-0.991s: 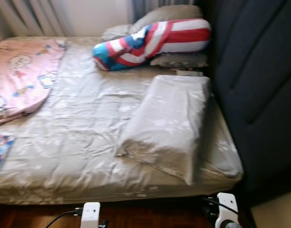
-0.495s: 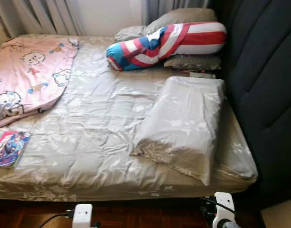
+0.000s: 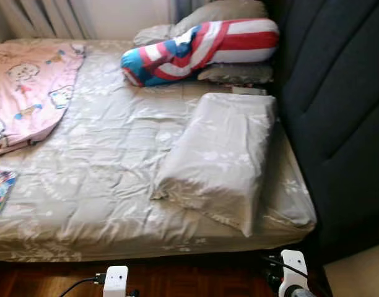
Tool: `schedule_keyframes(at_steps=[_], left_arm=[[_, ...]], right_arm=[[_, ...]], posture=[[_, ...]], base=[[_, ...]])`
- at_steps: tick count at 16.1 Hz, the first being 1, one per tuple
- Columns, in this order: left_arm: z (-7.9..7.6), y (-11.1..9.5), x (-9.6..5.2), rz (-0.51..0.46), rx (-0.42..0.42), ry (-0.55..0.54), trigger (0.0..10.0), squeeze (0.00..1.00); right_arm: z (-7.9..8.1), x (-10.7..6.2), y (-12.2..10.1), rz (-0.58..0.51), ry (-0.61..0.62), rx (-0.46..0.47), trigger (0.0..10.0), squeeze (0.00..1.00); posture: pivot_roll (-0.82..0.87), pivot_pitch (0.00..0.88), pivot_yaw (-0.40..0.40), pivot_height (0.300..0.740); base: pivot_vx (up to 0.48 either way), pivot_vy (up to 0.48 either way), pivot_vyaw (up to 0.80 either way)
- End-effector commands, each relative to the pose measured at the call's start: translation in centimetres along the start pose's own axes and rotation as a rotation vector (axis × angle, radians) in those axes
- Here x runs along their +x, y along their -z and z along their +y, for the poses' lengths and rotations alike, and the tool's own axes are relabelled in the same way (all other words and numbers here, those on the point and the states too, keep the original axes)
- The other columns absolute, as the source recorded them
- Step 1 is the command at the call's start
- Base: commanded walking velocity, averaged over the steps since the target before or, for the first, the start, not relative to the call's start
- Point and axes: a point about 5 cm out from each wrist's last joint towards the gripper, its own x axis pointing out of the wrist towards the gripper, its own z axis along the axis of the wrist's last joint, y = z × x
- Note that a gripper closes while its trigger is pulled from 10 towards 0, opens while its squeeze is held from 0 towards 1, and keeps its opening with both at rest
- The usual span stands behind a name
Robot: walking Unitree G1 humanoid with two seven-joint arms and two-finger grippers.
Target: Clean up the room
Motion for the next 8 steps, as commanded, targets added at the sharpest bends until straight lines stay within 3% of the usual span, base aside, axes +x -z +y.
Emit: schedule_keyframes(at_steps=[1,4,8], left_arm=[[0.08,0.72,-0.15,0.033,0.007,-0.007,10.0,0.00],[0.06,0.67,-0.13,0.032,0.007,-0.006,10.0,0.00],[0.12,0.69,-0.14,0.032,0.008,-0.006,10.0,0.00]], right_arm=[[-0.18,-0.12,0.40,0.010,0.002,-0.010,10.0,0.00],[-0.18,-0.12,0.39,0.010,0.000,-0.013,10.0,0.00],[-0.20,-0.14,0.52,0.013,0.005,0.011,10.0,0.00]], posture=[[0.02,0.123,-0.030,0.740],[0.02,0.123,-0.030,0.740],[0.02,0.126,-0.030,0.740]], base=[[0.304,0.000,0.44],[0.304,0.000,0.48],[0.306,0.000,0.00]])
